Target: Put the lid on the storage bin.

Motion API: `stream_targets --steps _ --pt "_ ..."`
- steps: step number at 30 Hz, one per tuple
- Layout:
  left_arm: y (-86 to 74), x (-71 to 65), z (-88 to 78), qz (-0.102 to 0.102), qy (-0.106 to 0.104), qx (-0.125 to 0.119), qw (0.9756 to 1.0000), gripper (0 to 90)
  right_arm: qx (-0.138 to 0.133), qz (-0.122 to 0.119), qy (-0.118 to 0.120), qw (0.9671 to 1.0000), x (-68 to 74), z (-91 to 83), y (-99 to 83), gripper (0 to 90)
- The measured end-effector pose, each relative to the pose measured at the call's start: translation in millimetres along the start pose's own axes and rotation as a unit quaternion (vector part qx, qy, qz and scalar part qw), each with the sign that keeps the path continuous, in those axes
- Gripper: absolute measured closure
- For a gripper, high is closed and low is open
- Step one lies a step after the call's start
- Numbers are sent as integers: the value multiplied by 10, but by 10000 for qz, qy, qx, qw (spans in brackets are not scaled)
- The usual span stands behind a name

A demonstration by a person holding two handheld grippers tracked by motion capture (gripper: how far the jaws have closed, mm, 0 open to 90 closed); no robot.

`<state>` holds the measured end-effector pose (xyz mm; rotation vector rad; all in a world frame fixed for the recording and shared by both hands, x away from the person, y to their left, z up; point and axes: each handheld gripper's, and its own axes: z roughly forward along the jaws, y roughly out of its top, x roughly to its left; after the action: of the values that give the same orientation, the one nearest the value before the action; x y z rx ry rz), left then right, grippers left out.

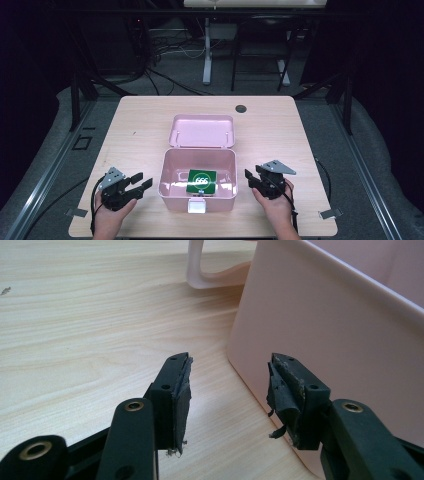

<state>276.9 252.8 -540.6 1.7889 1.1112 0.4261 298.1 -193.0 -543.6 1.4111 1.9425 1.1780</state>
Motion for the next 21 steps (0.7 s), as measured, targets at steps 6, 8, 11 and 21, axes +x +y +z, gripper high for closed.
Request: stream_targets --steps 6,8,11,21 --pt "27 -16 -32 -22 14 48 10000 519 217 14 79 9997 19 -11 34 576" --pt "50 -21 -50 -29 26 26 10000 518 200 -45 56 9998 15 -21 53 574" --pt "76 -23 -70 -55 -23 3 10000 518 222 -49 61 9997 13 -27 67 573" --pt "169 -46 -110 -52 -29 -23 10000 517 348 -28 172 9992 27 -23 203 564"
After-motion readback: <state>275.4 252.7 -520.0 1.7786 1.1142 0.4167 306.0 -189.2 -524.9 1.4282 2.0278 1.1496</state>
